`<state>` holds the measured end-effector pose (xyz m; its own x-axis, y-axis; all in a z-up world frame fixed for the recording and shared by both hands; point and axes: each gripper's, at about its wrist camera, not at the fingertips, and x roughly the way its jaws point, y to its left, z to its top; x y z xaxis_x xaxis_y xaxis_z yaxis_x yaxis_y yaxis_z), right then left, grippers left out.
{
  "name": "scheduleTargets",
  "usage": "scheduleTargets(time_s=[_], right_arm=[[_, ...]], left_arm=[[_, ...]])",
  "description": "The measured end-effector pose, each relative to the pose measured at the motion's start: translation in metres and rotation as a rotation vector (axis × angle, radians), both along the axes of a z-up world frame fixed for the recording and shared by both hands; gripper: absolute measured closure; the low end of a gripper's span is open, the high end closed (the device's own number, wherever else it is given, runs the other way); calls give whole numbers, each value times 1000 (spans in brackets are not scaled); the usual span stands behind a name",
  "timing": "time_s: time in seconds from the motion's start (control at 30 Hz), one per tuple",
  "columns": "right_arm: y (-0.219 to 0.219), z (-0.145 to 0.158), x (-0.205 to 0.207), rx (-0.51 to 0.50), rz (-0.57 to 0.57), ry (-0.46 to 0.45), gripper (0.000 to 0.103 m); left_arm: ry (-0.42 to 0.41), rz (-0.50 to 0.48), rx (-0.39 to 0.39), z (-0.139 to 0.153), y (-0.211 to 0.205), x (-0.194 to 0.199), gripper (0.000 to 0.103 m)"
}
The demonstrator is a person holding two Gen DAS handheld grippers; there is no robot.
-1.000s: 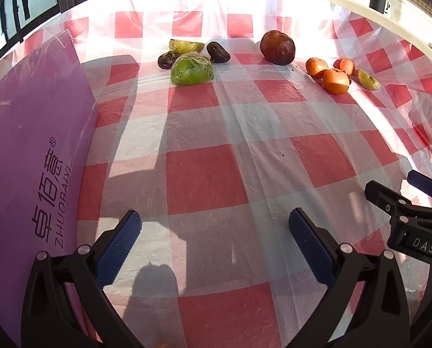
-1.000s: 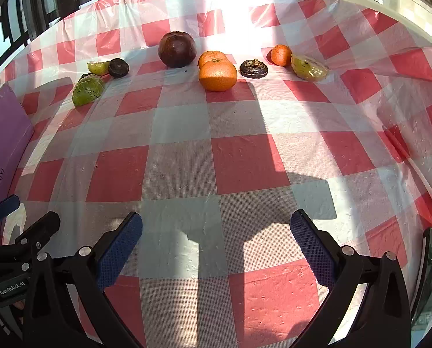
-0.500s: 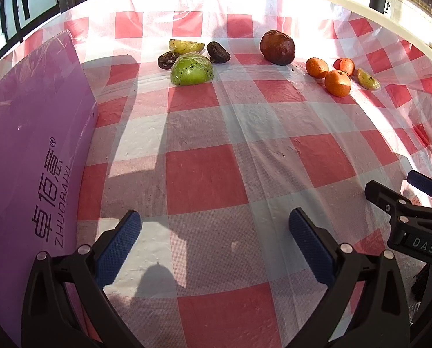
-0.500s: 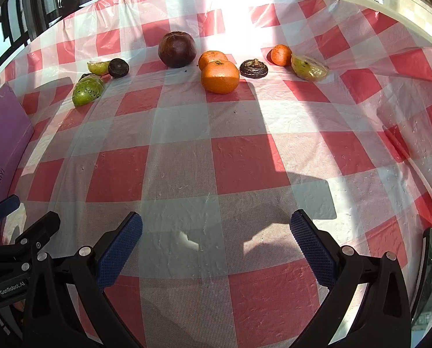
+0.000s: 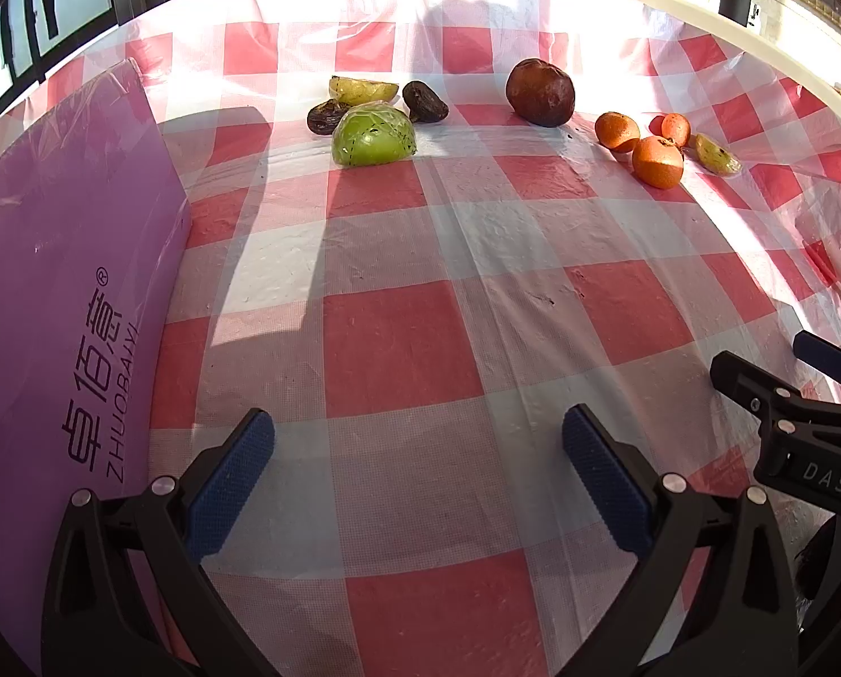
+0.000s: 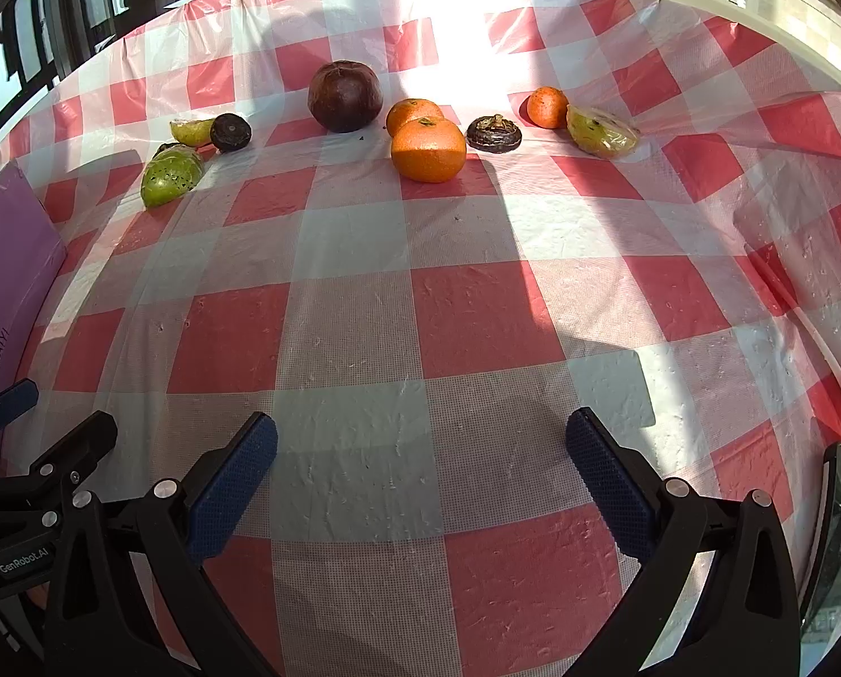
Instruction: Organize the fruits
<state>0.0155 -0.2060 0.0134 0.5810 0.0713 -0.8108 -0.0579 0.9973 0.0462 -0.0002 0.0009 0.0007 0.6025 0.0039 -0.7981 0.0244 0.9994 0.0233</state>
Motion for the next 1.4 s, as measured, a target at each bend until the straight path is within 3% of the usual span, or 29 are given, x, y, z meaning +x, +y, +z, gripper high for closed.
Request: scheduleTargets(time_s=[1.07,1.2,1.4], right_arm=[[0,0,6,-1,23,11,4],[0,0,25,-4,37,28,4],[4,-1,84,-2,21,34,4]], left_arm=[[0,0,1,0,0,0,1],[14,-4,-1,0,-3,17,1],[20,52,-7,2,-3,76,1]])
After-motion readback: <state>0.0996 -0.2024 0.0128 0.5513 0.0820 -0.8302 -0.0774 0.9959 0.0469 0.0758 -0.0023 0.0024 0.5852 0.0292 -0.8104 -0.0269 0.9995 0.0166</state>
